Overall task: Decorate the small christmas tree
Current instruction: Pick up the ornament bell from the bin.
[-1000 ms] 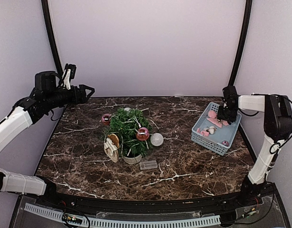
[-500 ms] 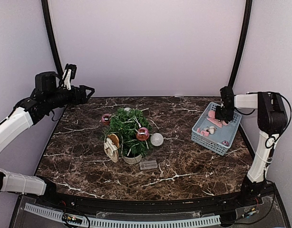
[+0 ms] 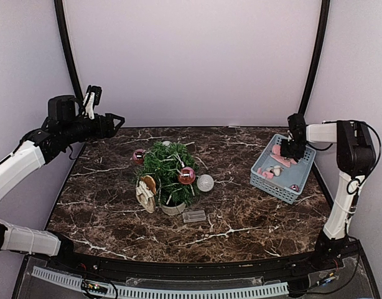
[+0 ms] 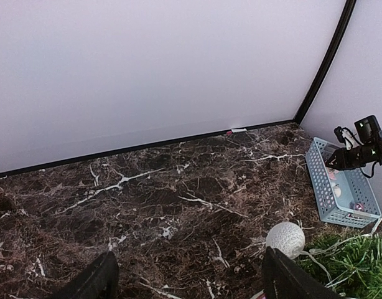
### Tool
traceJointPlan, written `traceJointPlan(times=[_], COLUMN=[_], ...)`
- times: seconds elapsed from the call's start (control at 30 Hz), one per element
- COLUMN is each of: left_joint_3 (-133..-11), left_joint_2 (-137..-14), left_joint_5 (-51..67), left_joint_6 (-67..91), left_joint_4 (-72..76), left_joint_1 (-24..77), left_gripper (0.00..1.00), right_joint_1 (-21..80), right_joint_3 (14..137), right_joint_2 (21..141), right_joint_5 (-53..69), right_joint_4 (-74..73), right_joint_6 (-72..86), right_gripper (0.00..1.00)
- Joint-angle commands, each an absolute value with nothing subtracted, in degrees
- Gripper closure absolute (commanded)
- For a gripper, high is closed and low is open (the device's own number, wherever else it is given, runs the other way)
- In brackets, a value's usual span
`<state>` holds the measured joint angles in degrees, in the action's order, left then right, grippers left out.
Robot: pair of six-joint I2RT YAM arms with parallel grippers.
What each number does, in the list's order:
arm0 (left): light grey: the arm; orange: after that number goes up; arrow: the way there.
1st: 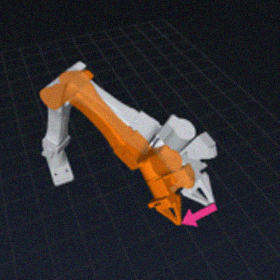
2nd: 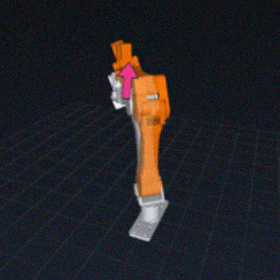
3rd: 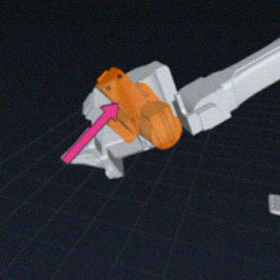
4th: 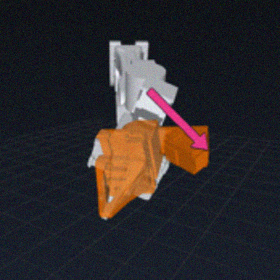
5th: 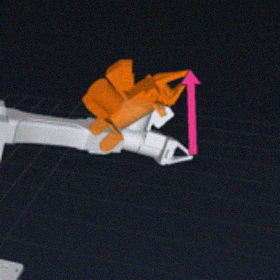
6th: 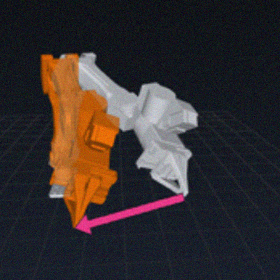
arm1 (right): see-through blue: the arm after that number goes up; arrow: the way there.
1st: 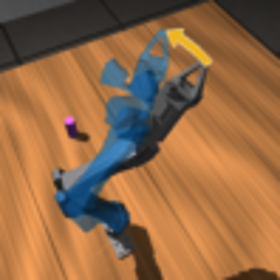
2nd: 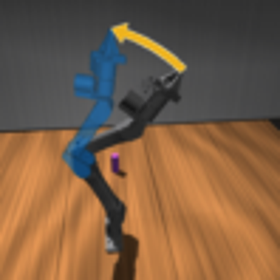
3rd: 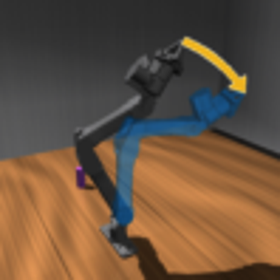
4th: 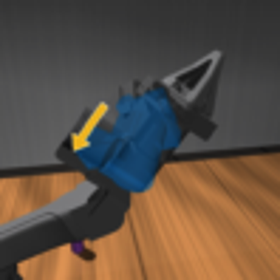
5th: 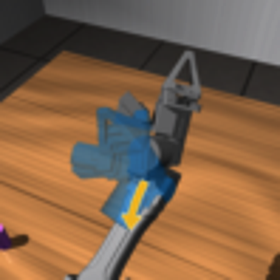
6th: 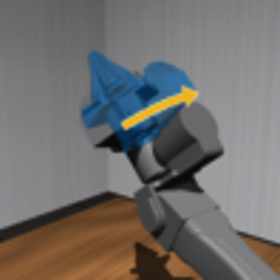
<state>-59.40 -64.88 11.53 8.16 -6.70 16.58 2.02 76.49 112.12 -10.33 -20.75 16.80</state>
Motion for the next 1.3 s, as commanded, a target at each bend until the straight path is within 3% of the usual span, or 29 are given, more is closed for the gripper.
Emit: traceJointPlan(times=[0.0,0.27,0.67,1.27], left_joint_3=[-58.32,-58.08,-57.59,-57.44], left_joint_2=[-64.75,-65.36,-64.99,-65.23], left_joint_5=[11.92,12.72,13.03,13.18], left_joint_6=[8.56,8.95,9.05,9.23], left_joint_4=[-4.49,-4.24,-4.12,-3.67], left_joint_1=[16.09,16.08,16.08,15.91], left_gripper=[0.18,0.18,0.18,0.18], right_joint_1=[3.05,5.04,4.44,3.65], right_joint_3=[75.22,74.98,76.03,77.6], right_joint_2=[110.36,105.55,109.67,113.84], right_joint_5=[-11.96,-15.14,-16.66,-17.14], right_joint_4=[-20.06,-21.11,-21.74,-21.58], right_joint_6=[16.5,16.11,15.64,14.79], right_gripper=[0.57,0.5,0.58,0.55])
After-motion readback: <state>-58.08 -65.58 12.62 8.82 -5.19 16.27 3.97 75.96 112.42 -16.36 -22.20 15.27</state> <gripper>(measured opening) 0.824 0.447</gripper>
